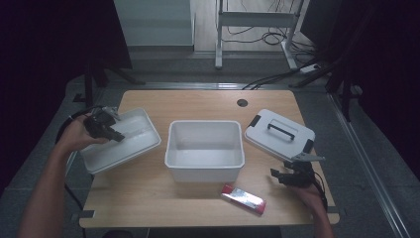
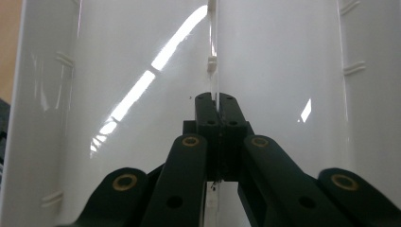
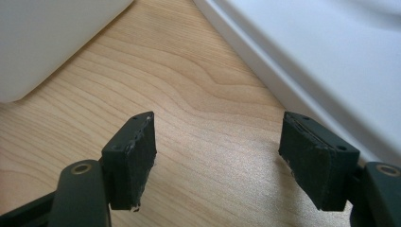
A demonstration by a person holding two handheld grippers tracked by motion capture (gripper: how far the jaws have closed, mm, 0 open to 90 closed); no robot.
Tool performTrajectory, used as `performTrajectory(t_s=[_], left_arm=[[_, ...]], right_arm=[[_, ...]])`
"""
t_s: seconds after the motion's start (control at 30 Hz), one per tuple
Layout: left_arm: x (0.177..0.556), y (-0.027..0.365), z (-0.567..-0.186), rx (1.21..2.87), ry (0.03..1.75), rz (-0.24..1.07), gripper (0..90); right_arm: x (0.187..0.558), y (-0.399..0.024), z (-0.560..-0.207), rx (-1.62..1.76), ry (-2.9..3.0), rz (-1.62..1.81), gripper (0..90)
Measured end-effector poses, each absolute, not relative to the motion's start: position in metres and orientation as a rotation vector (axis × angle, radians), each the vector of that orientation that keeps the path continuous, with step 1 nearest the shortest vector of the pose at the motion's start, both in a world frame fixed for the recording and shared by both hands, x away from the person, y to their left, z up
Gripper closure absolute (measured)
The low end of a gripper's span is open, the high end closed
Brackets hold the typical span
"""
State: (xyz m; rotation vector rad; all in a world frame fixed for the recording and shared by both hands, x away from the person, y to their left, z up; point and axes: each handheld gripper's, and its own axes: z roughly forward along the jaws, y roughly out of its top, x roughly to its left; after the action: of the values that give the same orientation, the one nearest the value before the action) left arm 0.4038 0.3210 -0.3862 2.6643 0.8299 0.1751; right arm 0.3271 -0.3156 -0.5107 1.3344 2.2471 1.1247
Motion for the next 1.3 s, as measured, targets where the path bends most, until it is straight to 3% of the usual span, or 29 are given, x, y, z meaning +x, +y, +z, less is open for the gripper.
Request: performTrajectory(t_s=[0.43,1.17,1.3], left_arm=[[0.406,0.312,-0.443,2.686,0.836,0.060,89.8],[0.405,0.295,-0.481,2.687,0.846,0.008,89.2],[0.404,0.295,-0.480,2.658,0.841,0.058,80.6]], right_arm=[[0.328,-0.314,-0.512,1.329,2.259,1.113,27.5],[0.328,-0.314,-0.512,1.326,2.273,1.112,27.3],[0.328,-0.315,-0.512,1.324,2.275,1.114,27.3]])
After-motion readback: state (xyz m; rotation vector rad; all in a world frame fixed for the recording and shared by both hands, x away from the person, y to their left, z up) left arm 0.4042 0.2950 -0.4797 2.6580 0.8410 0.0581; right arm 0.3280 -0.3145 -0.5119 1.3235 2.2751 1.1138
